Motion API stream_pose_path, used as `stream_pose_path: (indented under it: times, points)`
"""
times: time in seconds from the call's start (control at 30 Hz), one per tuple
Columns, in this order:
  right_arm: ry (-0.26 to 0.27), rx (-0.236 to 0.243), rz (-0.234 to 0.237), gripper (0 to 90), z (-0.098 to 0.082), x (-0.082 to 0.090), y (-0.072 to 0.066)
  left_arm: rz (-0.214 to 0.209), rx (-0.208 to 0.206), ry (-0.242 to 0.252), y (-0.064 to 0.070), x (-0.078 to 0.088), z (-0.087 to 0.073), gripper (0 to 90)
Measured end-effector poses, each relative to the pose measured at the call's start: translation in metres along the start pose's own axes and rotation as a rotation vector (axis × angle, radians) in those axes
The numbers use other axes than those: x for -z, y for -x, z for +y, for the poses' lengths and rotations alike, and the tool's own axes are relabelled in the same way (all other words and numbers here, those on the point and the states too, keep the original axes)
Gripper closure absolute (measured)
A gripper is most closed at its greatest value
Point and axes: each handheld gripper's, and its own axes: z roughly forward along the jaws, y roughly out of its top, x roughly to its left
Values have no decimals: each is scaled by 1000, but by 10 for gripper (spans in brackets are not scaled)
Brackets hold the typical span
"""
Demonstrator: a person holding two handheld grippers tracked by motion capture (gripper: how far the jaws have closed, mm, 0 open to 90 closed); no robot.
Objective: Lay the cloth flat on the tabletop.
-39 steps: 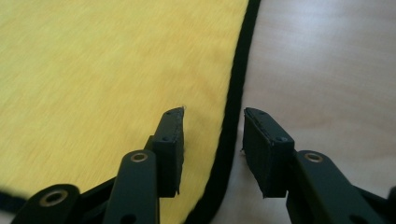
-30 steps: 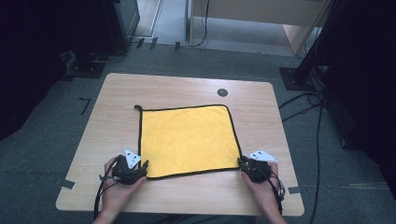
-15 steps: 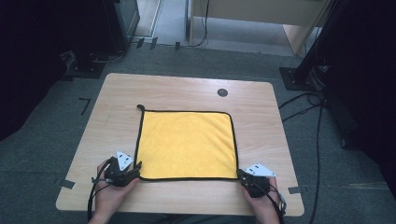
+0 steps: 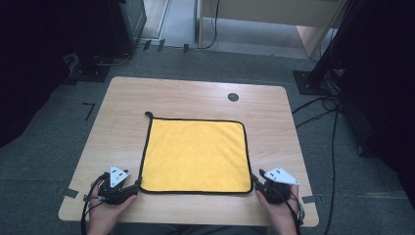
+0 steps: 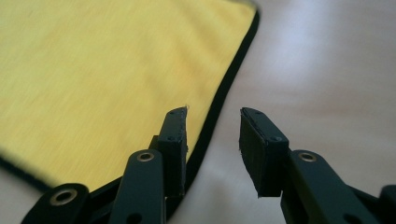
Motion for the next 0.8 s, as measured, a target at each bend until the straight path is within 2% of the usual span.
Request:
stream_pose_path:
  times: [0.07,0.13,0.27,0.33,0.4,0.53,0.63,0.8]
  points:
    - [21,-3,-18,604,18,-10,7,1,24,6,-3,1,0,402]
    - [39,-23,0,581,41,-30,13,4,29,-5,-5,2,-1,398]
    - [8,-42,-1,552,68,-71,13,10,25,-17,-6,5,-6,392]
    - [2,-40,5,529,79,-87,4,8,37,-6,-6,7,-7,393]
    - [8,-6,25,514,91,-99,-11,4,41,1,-6,9,-7,393]
    - [16,28,62,491,107,-116,-39,-6,48,17,-4,10,-6,403]
    - [11,29,98,475,116,-127,-54,-13,46,19,-2,12,-5,403]
    - [-5,61,151,458,133,-143,-80,-20,52,29,-1,12,-5,403]
